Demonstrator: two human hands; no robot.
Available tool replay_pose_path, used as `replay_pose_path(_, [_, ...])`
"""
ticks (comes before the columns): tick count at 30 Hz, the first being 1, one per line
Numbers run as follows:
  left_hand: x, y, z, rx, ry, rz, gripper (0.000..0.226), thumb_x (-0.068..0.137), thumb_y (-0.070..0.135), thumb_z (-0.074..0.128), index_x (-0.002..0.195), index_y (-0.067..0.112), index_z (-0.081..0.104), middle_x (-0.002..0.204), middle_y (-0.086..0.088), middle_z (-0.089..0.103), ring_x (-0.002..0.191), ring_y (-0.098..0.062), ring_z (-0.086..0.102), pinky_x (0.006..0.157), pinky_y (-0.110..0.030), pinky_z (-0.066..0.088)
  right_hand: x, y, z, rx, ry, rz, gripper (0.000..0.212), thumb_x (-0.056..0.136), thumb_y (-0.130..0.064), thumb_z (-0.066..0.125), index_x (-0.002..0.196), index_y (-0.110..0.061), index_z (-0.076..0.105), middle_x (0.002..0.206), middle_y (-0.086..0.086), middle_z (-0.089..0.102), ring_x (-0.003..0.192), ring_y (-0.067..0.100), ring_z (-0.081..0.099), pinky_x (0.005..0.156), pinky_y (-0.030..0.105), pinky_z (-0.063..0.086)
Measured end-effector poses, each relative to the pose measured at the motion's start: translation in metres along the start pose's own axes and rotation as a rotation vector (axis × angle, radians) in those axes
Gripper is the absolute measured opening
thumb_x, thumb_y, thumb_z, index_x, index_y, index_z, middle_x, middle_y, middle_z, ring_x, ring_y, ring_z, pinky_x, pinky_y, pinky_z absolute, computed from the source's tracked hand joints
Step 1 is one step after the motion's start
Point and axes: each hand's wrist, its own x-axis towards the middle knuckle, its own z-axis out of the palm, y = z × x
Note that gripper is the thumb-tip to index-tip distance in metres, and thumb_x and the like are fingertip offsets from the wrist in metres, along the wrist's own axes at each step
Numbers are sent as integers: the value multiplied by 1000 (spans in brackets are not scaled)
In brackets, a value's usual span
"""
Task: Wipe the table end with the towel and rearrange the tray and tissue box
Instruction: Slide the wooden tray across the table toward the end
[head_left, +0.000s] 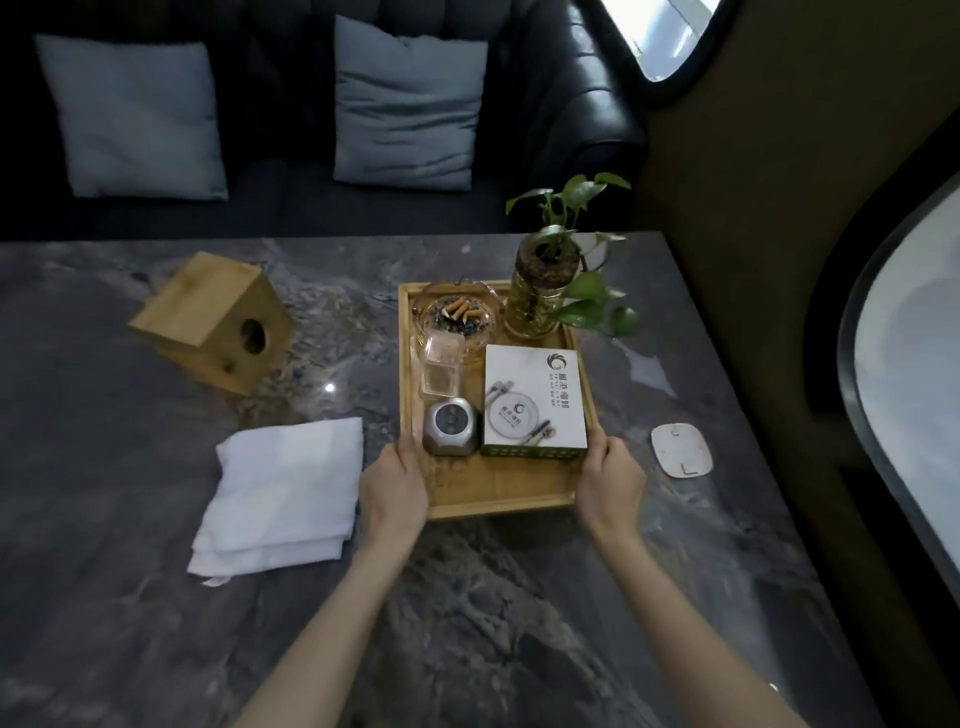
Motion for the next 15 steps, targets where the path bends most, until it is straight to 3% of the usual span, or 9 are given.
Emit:
replay_pose_path(3, [1,-19,-10,13,0,8,53,98,34,23,91,-3,60,100,-27,65,94,-38,59,82,-41,45,-14,1,16,-16,-25,34,39,100,-30,32,73,-7,50,86,24,65,75,31,55,65,35,31])
replay_pose_path(6, [1,-32,-16,4,-10,-3,48,98,32,25,84,1,59,98,-26,66,92,-37,59,74,-35,39,-24,3,28,-37,-41,47,41,100,-30,32,76,-5,53,88,25,65,81,36,59,66,36,33])
replay_pose_path(10, [1,-41,-17,2,-40,-28,49,98,31,26,86,-1,61,99,-27,66,94,-38,59,71,-31,33,-30,6,37,-82,-53,73,44,100,-31,32,81,0,57,89,25,66,83,37,60,69,39,38])
replay_pose_path(15, [0,-52,-13,22,-65,-58,51,98,34,26,89,-3,61,101,-26,66,94,-38,58,72,-33,34,-36,7,38,-106,-71,93,41,100,-29,33,83,-1,57,90,24,66,80,33,57,68,35,33])
